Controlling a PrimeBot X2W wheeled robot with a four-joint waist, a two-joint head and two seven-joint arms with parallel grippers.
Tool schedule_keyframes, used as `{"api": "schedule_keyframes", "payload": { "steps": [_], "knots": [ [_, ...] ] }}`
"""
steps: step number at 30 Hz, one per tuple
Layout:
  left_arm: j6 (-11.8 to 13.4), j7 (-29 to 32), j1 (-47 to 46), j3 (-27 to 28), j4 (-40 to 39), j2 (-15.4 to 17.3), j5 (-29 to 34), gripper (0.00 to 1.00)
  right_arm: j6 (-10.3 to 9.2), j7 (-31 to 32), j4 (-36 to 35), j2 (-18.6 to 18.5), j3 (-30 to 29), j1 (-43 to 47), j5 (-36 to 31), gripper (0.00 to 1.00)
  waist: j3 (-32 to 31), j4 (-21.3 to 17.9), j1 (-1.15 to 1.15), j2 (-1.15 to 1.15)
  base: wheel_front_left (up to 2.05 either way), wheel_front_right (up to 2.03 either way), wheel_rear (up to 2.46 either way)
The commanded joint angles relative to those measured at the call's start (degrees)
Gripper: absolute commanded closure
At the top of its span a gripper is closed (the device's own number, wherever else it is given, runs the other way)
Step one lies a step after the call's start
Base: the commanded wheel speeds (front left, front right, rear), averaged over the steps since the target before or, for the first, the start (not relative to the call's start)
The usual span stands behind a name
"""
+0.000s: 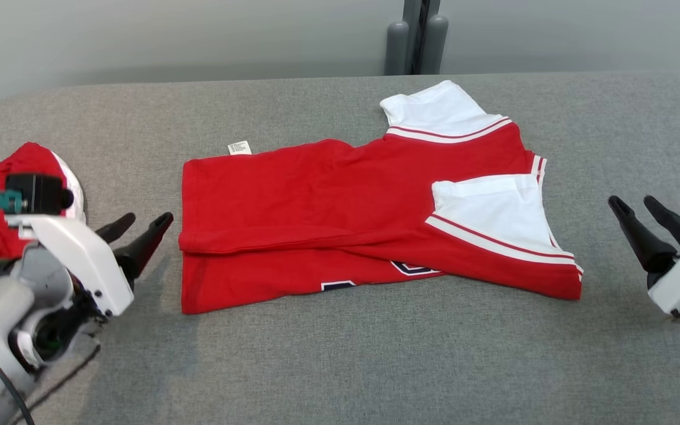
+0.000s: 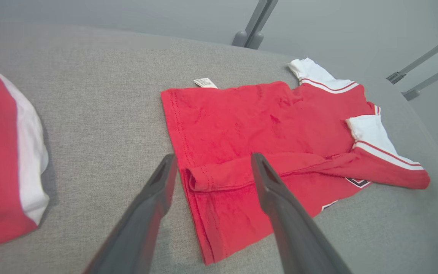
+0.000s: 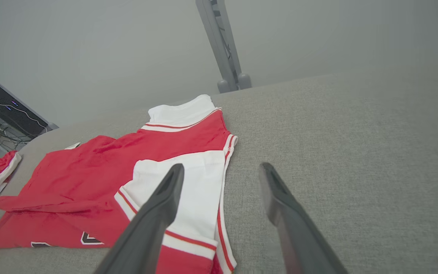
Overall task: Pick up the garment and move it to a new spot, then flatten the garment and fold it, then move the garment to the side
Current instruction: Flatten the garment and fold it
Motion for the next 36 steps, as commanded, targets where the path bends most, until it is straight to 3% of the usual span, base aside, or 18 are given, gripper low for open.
{"api": "schedule_keyframes", "payload": {
  "steps": [1, 10, 17, 22, 36],
  "knots": [
    [1.4, -2.3, 1.7, 0.4, -0.8, -0.1, 0.8, 0.0, 0.04, -1.2, 0.4, 0.2, -0.5, 1.4, -0.6, 0.0, -0.2, 0.1, 0.0, 0.0, 0.0, 0.0, 0.0],
    [13.3, -17.9, 11.6, 1.8, -5.3, -2.6, 3.7, 0.0, 0.04, -1.5, 2.9, 3.7, -2.4, 6.6, -2.5, 0.0, -0.1, -0.2, 0.0, 0.0, 0.0, 0.0, 0.0],
    [17.5, -20.1, 13.6, 0.9, -4.8, -5.0, 4.9, 0.0, 0.04, 4.2, 5.8, 6.5, -2.6, 5.9, -3.7, 0.0, 0.7, 0.3, 0.0, 0.0, 0.0, 0.0, 0.0],
    [17.9, -18.4, 12.1, -0.5, -0.9, -6.8, 5.6, 0.0, 0.04, 7.4, 7.6, 8.3, -2.5, 4.5, -5.0, 0.0, 1.2, 0.7, 0.0, 0.0, 0.0, 0.0, 0.0],
    [12.4, -13.4, 10.3, -2.5, 6.7, -11.9, 3.7, 0.0, 0.01, 12.8, 14.2, 11.7, -5.7, 3.3, -8.8, 0.0, 2.2, 1.2, 0.0, 0.0, 0.0, 0.0, 0.0]
  ]
}}
